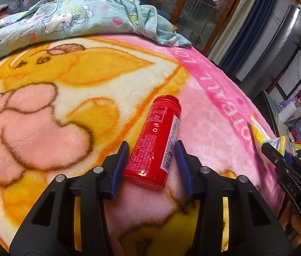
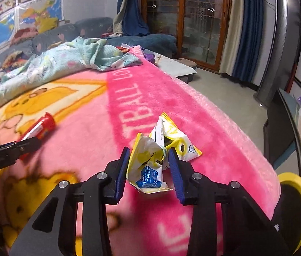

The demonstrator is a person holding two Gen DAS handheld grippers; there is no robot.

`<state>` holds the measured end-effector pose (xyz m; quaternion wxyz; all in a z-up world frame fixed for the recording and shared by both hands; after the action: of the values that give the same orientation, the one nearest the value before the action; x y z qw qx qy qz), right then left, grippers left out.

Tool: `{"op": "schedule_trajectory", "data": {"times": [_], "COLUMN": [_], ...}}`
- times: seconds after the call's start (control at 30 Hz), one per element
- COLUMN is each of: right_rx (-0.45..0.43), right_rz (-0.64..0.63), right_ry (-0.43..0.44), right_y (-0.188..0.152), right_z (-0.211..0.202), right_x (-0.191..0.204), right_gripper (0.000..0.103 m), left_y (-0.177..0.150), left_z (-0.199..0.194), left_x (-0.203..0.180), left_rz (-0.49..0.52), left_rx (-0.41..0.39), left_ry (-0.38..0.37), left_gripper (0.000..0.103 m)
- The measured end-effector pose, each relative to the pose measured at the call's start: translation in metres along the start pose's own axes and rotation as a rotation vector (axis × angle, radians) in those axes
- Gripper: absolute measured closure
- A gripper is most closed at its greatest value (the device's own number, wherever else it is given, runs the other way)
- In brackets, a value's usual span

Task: Collect trash
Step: 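Grasp the red bottle with the left tool while the right tool grasps the yellow-white snack wrapper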

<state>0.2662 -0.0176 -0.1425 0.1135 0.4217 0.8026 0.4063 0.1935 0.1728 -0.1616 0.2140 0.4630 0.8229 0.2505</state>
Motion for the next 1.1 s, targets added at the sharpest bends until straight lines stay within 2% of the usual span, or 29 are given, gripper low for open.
{"op": "schedule_trajectory", "data": {"times": [0.07,0.27,0.37,0.77,1.1], "right_rx": [-0.004,-0.004,-0.004,-0.035,-0.082], "right_rz": [0.016,0.059,0.093,0.097,0.097], "right_ry": [0.024,0.095,0.128,0.172,0.192], "right_y": [-0.003,-0.012,-0.016,-0.017,-0.009], "right_z": [-0.006,-0.023,-0.032,-0.070,-0.111], "right_x": [0.003,0.013,0.015,0.018,0.007], "right_gripper": [0.074,0.075,0.075,0.076,0.076], "left_y": [-0.001,-0.004,-0.009,-0.017,-0.020], "left_z": [-0.001,-0.005,-0.011,-0.041,-0.080], "left_x": [-0.001,-0.002,-0.004,-0.028,-0.073], "left_rz": [0.004,-0.015,-0.037,-0.016,0.070], "left_rx": [0.000,0.005,0.014,-0.021,-0.079], "left_ry": [-0.004,-0.056,-0.106,-0.161,-0.228], "left_gripper": [0.069,0.074,0.074,0.076,0.076]}}
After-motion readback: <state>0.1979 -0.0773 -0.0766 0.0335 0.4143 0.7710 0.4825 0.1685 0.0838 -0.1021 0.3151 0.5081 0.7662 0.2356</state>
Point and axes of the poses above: each gripper's, at about its wrist camera, not at the fingertips, and z roughly the way its jaws point, x to its left, y to its top, the point moved 8 cm from there along z, roughly the way its jaws point, and after that the axes turned 12 degrees about y, right-handed, at the moved point
